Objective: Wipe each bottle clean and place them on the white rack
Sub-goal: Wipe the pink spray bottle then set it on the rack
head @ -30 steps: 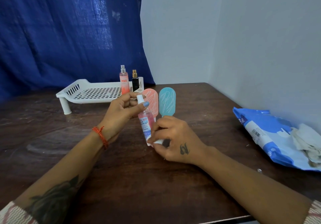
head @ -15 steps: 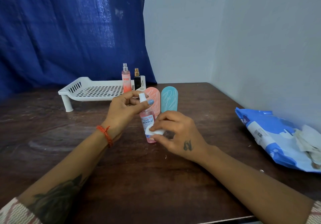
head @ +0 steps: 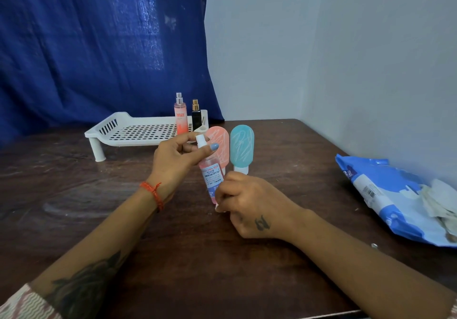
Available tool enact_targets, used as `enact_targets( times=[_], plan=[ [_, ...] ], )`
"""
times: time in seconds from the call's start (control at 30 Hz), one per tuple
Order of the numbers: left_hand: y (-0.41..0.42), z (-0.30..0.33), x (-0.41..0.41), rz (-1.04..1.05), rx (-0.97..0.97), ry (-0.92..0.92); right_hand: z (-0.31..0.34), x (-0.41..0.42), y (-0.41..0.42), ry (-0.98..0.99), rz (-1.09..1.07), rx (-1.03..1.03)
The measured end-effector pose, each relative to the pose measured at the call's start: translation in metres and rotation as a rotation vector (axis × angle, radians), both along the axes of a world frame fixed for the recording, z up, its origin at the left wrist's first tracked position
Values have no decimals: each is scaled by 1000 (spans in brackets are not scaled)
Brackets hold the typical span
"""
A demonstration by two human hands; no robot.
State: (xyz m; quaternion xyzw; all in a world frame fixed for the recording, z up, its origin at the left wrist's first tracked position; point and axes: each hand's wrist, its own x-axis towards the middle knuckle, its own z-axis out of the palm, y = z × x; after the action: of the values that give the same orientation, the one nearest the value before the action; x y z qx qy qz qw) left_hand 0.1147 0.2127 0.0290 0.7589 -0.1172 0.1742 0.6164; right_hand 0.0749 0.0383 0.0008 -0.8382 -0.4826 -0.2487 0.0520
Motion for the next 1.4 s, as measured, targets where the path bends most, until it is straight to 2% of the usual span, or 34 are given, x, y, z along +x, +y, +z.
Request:
enact_targets(
  times=[0.13,0.3,0.37,0.5,0.63,0.87,0.93,1.1,1.23,1.4],
  plan=[
    [1,0,1,22,-28,19,3,5,-8,-22,-94,104],
    [0,2,0,11,-43,41,6,11,-11,-46,-159,615],
    [-1,2,0,16,-42,33,7,11,-8,-45,-148,717],
    [-2,1,-1,14,-27,5,6,10,2,-95,-120,708],
    [-4,1,-3,-13,-21,-21,0,12,9,-148,-140,606],
    [-7,3,-8,-28,10,-37,1,10,13,-376,-41,254],
    [-7,3,-8,-23,16,-31,0,11,14,-386,-49,228],
    [-5,3,-8,-49,-6,-11,2,9,14,-257,-108,491],
    [-6,3,-7,-92,-31,-6,0,13,13,-44,-151,666],
    [-5,6,-9,-154,-25,0,1,20,11,114,-174,801]
  ],
)
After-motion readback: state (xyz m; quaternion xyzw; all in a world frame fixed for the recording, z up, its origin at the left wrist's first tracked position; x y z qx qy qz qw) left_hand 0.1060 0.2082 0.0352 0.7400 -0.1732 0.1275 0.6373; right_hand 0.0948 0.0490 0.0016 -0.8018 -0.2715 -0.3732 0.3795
